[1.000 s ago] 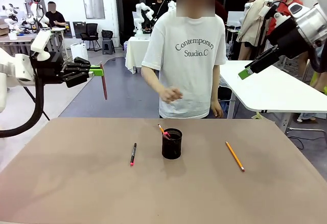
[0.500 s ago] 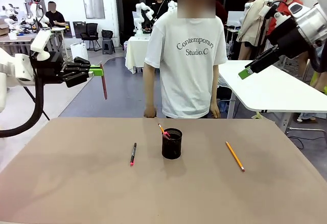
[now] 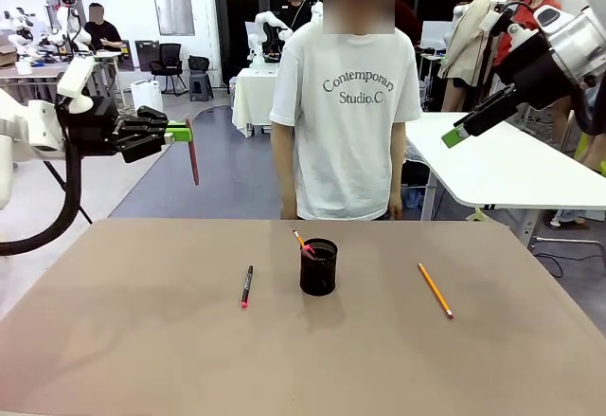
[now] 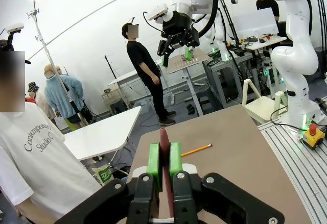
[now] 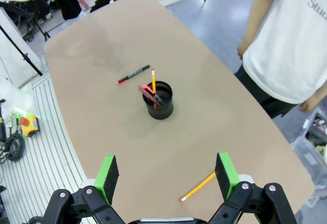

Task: Place the pens into the pen holder.
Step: Pick up a writing instrument from the table and place it into the Pen holder.

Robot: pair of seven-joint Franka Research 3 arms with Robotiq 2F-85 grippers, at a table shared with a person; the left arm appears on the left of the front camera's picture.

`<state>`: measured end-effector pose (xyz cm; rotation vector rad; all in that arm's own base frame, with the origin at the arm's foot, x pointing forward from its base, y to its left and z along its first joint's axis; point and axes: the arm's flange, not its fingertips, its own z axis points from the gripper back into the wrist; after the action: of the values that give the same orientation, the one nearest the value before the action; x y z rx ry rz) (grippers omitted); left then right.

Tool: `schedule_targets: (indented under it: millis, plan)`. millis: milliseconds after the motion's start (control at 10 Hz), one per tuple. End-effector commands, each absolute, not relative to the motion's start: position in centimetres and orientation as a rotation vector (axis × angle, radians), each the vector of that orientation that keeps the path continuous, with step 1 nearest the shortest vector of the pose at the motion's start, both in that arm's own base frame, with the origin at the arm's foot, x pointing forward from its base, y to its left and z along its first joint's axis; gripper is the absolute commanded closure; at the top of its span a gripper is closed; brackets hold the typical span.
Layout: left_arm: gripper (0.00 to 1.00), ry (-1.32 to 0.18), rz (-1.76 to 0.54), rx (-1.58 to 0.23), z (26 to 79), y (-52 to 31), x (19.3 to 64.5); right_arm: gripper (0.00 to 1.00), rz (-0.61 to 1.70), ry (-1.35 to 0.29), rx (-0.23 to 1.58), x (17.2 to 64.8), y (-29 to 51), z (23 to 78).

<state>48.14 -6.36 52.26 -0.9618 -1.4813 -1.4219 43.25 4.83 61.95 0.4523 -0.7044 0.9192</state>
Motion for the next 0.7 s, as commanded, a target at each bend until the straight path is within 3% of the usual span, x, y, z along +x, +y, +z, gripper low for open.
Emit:
schedule_targets:
  millis: [0, 500, 600]
  plan:
    - [1.0, -1.495, -1.436, -0.959, 52.4, -6.4, 47.9, 0.0, 0.924, -0.71, 0.462, 43.3, 4.8, 62.0]
    - [1.0, -1.481, -1.422, -0.962, 52.3, -6.4, 48.1, 0.0, 0.924, -0.71, 0.462, 43.3, 4.8, 62.0]
    - [1.0, -1.447, -1.43, -1.006, 52.2, -8.0, 46.5, 0.0, 0.924, -0.71, 0.462, 43.3, 4.8, 62.0]
